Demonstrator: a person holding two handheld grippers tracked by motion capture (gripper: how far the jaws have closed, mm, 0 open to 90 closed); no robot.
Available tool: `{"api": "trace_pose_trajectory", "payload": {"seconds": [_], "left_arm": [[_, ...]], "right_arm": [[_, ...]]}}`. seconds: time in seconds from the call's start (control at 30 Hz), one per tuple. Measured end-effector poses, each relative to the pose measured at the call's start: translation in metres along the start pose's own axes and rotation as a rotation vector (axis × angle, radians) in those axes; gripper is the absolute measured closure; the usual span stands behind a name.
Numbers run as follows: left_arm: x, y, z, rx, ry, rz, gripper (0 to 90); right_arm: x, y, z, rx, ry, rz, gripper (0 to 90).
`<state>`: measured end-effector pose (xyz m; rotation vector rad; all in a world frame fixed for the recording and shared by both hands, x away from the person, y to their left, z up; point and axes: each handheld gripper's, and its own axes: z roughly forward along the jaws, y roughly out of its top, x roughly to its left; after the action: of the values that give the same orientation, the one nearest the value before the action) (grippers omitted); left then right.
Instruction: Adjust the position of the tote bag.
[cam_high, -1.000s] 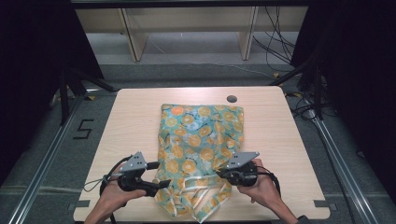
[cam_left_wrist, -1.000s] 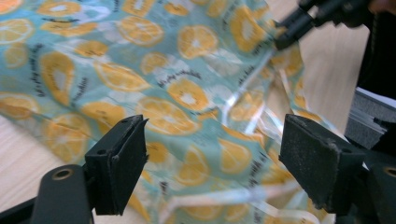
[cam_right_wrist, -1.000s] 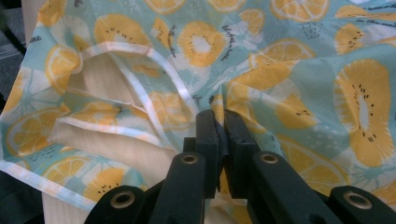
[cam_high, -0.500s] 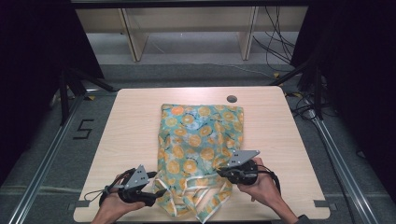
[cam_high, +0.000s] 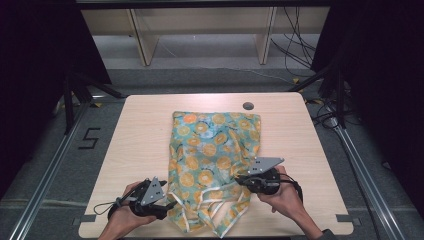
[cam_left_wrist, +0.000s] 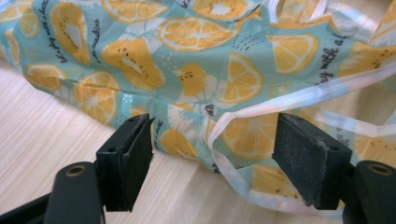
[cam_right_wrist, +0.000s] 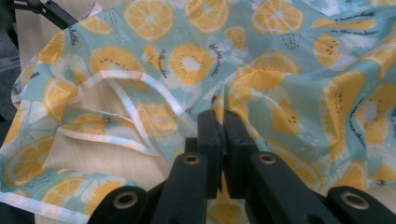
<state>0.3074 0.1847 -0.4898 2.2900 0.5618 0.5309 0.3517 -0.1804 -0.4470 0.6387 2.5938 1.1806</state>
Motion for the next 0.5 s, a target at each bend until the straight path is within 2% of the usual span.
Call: {"api": "trace_pose_trajectory", "payload": {"seconds": [0.07, 0.13, 0.27, 0.3, 0.33, 0.37, 0.4, 0.43, 0.5], "left_arm": [[-0.001, 0.000, 0.004, -0.007, -0.007, 0.003, 27.1], [-0.003, 0.002, 0.006, -0.008, -0.013, -0.025, 25.1], [-0.004, 0.008, 0.012, -0.027, -0.019, 0.003, 35.8], [-0.003, 0.008, 0.013, -0.024, -0.023, 0.013, 39.7], [-0.004, 0.009, 0.014, -0.029, -0.028, 0.035, 47.9], [-0.004, 0.010, 0.014, -0.027, -0.022, 0.059, 47.9], [-0.002, 0.011, 0.013, -0.027, -0.020, 0.083, 55.8], [0.001, 0.014, 0.011, -0.022, -0.028, 0.080, 62.2], [0.007, 0.019, 0.007, -0.068, -0.021, 0.036, 77.7]], "right_arm": [[0.000, 0.000, -0.001, 0.002, -0.008, 0.012, 88.1], [-0.001, 0.000, -0.001, 0.002, -0.010, 0.020, 88.1], [0.000, 0.001, 0.002, 0.000, -0.002, 0.015, 88.1], [0.000, 0.002, 0.002, 0.002, 0.000, 0.013, 88.1], [0.000, 0.003, 0.002, 0.002, -0.001, 0.005, 88.1], [0.000, 0.003, 0.002, 0.002, -0.001, 0.005, 88.1], [-0.001, 0.004, 0.002, 0.000, 0.000, 0.004, 88.2], [-0.001, 0.005, 0.002, -0.003, 0.001, -0.004, 88.2], [-0.003, 0.007, 0.001, -0.011, -0.008, 0.007, 88.5]]}}
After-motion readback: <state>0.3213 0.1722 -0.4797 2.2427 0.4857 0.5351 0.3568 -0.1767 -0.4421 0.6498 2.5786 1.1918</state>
